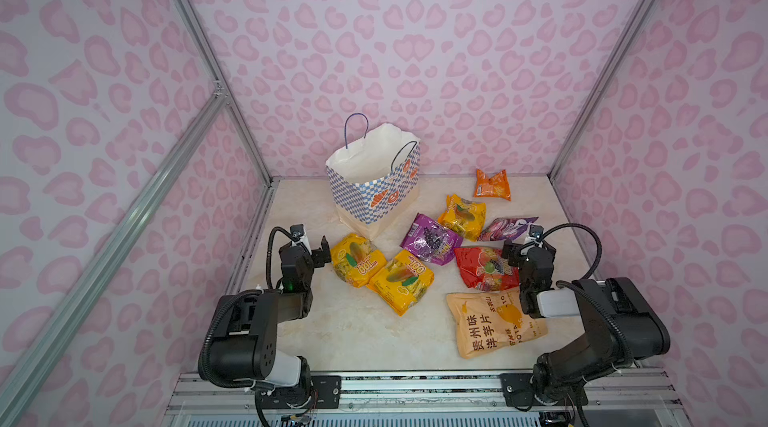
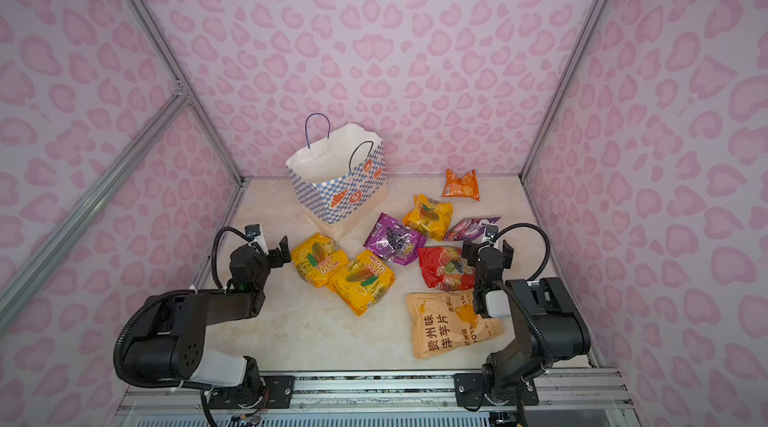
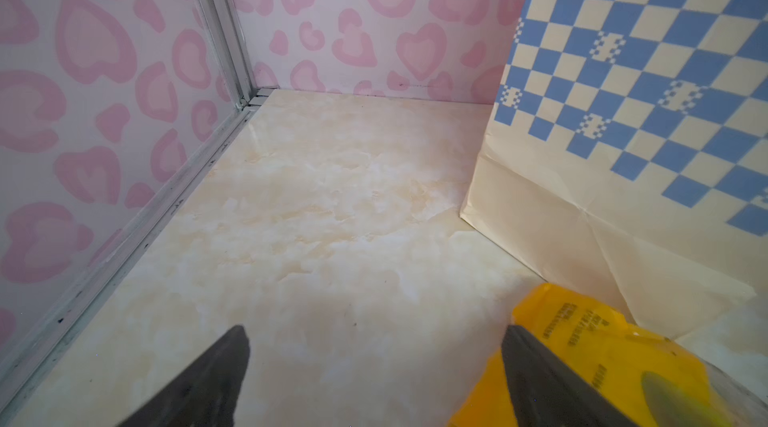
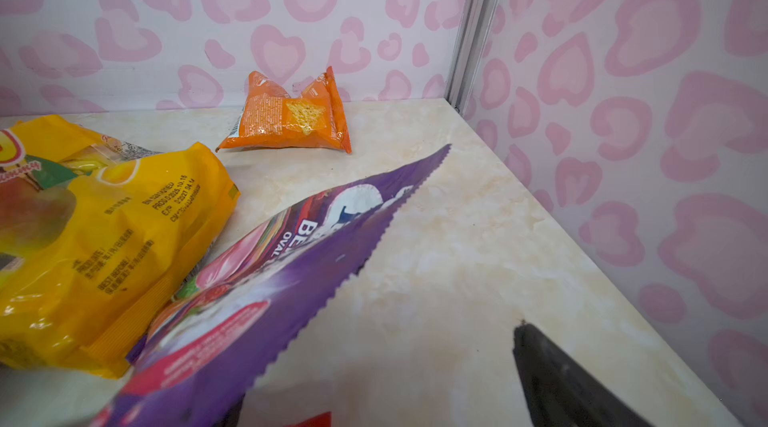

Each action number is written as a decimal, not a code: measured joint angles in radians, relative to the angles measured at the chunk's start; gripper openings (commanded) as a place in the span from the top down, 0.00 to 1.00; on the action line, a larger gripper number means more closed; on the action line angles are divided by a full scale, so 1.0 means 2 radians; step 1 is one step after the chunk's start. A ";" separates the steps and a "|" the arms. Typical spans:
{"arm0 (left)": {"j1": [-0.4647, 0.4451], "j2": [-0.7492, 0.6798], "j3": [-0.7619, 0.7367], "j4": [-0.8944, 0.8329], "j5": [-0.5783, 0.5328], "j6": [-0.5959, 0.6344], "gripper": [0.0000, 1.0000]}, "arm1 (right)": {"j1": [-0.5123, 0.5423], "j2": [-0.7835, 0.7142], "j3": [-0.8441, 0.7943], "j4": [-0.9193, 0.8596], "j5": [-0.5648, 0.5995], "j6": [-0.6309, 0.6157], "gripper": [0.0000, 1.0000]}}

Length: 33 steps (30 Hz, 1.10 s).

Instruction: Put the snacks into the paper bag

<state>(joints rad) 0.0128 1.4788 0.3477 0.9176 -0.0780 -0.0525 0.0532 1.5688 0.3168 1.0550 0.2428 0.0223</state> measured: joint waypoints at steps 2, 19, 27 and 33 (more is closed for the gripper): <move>0.000 0.000 0.000 0.000 0.000 0.000 0.03 | 0.000 0.000 0.000 0.000 0.000 0.000 0.00; 0.000 0.000 0.000 0.000 0.000 0.000 0.03 | 0.010 0.000 -0.004 0.008 0.010 -0.007 0.00; 0.000 0.000 0.000 0.000 0.000 0.000 0.03 | 0.016 0.001 -0.009 0.012 0.022 -0.010 0.00; 0.000 0.000 0.000 0.000 0.000 0.000 0.03 | 0.016 0.001 -0.009 0.012 0.022 -0.013 0.00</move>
<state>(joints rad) 0.0128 1.4788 0.3477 0.9176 -0.0780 -0.0528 0.0860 1.5703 0.2989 1.0794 0.2874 -0.0036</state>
